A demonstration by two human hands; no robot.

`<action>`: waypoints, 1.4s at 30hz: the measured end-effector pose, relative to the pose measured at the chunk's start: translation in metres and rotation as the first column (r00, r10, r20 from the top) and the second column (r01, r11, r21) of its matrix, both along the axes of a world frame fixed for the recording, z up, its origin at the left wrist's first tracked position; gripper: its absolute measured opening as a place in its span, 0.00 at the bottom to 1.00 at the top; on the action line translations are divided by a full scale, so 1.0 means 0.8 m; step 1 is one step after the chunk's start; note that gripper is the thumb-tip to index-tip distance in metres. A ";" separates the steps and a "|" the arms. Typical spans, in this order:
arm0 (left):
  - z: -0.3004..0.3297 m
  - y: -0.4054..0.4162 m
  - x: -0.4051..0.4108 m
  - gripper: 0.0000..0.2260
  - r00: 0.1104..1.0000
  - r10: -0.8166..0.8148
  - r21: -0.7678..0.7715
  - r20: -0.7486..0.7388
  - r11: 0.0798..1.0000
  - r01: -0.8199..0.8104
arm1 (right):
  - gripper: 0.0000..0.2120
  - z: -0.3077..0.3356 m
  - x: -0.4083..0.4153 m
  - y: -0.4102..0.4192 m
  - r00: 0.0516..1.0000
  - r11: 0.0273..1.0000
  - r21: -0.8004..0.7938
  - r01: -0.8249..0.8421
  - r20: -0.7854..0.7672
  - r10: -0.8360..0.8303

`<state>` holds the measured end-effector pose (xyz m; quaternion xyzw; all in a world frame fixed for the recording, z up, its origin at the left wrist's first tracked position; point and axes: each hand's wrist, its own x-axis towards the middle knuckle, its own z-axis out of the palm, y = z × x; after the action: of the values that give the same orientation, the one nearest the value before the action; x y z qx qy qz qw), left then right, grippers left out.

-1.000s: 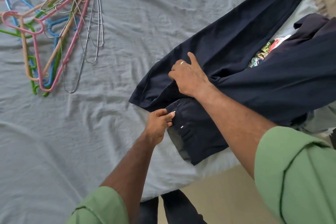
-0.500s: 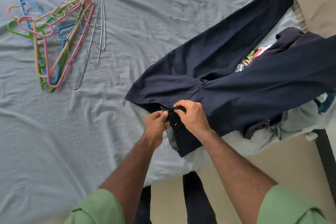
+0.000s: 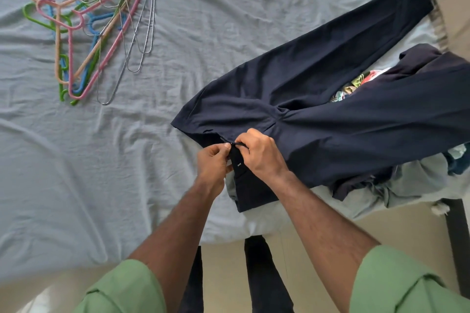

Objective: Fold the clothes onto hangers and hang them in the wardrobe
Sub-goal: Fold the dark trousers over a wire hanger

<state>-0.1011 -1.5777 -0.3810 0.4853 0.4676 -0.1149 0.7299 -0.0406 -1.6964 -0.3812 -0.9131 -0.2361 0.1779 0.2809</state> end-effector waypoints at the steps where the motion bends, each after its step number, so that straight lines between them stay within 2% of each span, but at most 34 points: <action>1: -0.002 0.001 0.001 0.12 1.000 -0.006 0.008 0.005 1.000 0.006 | 0.06 0.000 0.001 0.001 1.000 1.000 -0.007 -0.014 0.015 0.014; 4: -0.005 0.003 0.002 0.10 1.000 -0.026 0.031 0.013 0.999 0.026 | 0.06 0.000 0.003 0.004 0.998 0.999 -0.032 -0.032 0.051 0.033; 7: -0.004 0.000 -0.007 0.03 0.993 -0.102 0.034 0.059 0.994 0.100 | 0.06 0.001 0.004 0.004 0.999 0.999 0.023 0.039 0.008 -0.040; 11: 0.002 -0.014 -0.031 0.15 0.981 -0.160 -0.086 0.114 0.982 0.170 | 0.09 0.005 -0.005 -0.001 0.991 0.990 0.081 0.115 -0.081 -0.109; 15: -0.001 -0.027 -0.047 0.18 0.988 -0.092 -0.093 0.121 0.990 0.103 | 0.18 0.013 -0.020 -0.016 0.930 0.976 0.122 0.180 -0.344 -0.128; 18: 0.003 -0.034 -0.051 0.14 0.999 0.001 -0.110 0.041 0.994 0.004 | 0.14 0.010 -0.032 -0.031 0.891 0.959 0.165 0.233 -0.430 -0.143; 21: 0.005 -0.040 -0.058 0.08 0.999 0.030 -0.125 -0.015 0.992 -0.032 | 0.09 0.009 -0.040 -0.047 0.916 0.954 0.177 0.240 -0.366 -0.163; 23: 0.004 -0.040 -0.063 0.07 0.999 0.035 -0.142 -0.012 0.989 -0.036 | 0.08 0.011 -0.045 -0.055 0.952 0.967 0.180 0.179 -0.278 -0.125; 28: 0.013 -0.041 -0.071 0.12 1.000 0.027 -0.219 0.004 0.975 -0.025 | 0.10 0.012 -0.053 -0.066 0.984 0.987 0.135 0.086 -0.167 -0.063; 32: 0.016 -0.040 -0.073 0.12 0.999 0.037 -0.180 -0.021 0.983 -0.040 | 0.10 0.014 -0.059 -0.069 0.978 0.984 0.129 0.124 -0.185 -0.099; 36: 0.019 -0.041 -0.073 0.08 0.995 0.087 -0.102 -0.048 0.991 -0.091 | 0.05 0.017 -0.061 -0.067 0.981 0.988 0.108 0.113 -0.172 -0.093; 42: 0.020 -0.043 -0.068 0.04 1.000 0.021 -0.007 -0.014 1.000 -0.021 | 0.03 0.022 -0.064 -0.064 0.967 0.987 0.076 0.142 -0.223 -0.122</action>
<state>-0.1558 -1.6124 -0.3651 0.4770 0.4771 -0.1124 0.7295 -0.0919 -1.7478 -0.3639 -0.8880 -0.1506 0.2468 0.3576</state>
